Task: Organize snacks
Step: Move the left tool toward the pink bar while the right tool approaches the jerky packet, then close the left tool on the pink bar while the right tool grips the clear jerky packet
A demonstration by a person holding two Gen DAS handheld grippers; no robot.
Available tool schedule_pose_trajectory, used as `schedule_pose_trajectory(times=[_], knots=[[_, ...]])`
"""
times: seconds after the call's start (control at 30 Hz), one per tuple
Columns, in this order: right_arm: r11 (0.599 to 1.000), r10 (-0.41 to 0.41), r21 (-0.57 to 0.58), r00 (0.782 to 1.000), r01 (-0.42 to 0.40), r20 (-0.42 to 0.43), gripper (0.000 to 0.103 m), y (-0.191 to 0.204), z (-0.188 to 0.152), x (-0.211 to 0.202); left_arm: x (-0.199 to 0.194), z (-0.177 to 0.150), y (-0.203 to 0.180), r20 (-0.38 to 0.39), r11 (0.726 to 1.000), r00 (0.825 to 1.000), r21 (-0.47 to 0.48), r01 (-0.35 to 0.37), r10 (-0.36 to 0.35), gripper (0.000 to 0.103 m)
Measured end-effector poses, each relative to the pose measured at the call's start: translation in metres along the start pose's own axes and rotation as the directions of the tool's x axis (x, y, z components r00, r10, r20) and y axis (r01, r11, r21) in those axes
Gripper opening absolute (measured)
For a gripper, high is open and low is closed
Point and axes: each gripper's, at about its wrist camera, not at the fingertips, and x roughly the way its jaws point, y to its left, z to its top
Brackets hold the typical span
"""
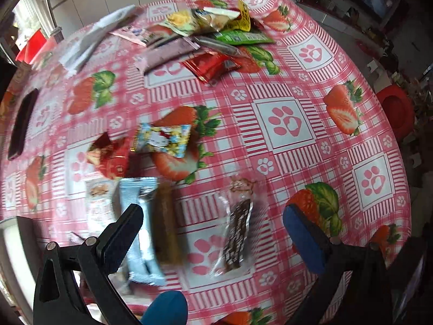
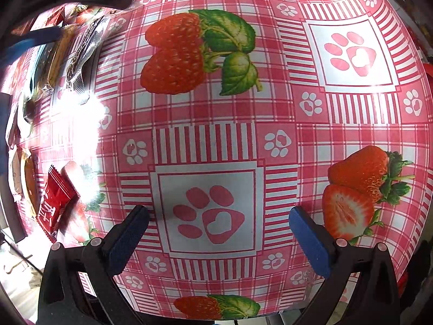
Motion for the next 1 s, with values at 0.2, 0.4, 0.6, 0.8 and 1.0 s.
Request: schedule_pose_trajectory(times=[0.2, 0.4, 0.6, 0.8, 1.0], knots=[[0.999, 0.009, 0.039, 0.997, -0.006, -0.076, 0.103, -0.001, 0.013, 0.001, -0.019, -0.047, 0.083, -0.053, 0.988, 0.987, 0.055, -0.146, 0.149, 0.103], [0.978, 0.146, 0.155, 0.988, -0.138, -0.045, 0.103, 0.009, 0.05, -0.018, 0.011, -0.068, 0.138, -0.178, 0.989, 0.974, -0.006, -0.145, 0.141, 0.103], [0.959, 0.192, 0.209, 0.981, -0.19, 0.01, 0.103, 0.04, 0.105, -0.033, 0.034, -0.075, 0.154, -0.217, 0.993, 0.971, -0.042, -0.109, 0.098, 0.103], [0.98, 0.117, 0.161, 0.993, -0.115, -0.008, 0.103, 0.074, 0.139, -0.025, 0.04, -0.081, 0.167, -0.22, 0.995, 0.974, -0.077, -0.07, 0.052, 0.103], [0.998, 0.006, 0.056, 1.0, -0.007, 0.024, 0.06, 0.114, 0.157, -0.042, 0.039, -0.072, 0.162, -0.296, 0.992, 0.953, -0.08, -0.092, 0.065, 0.093]])
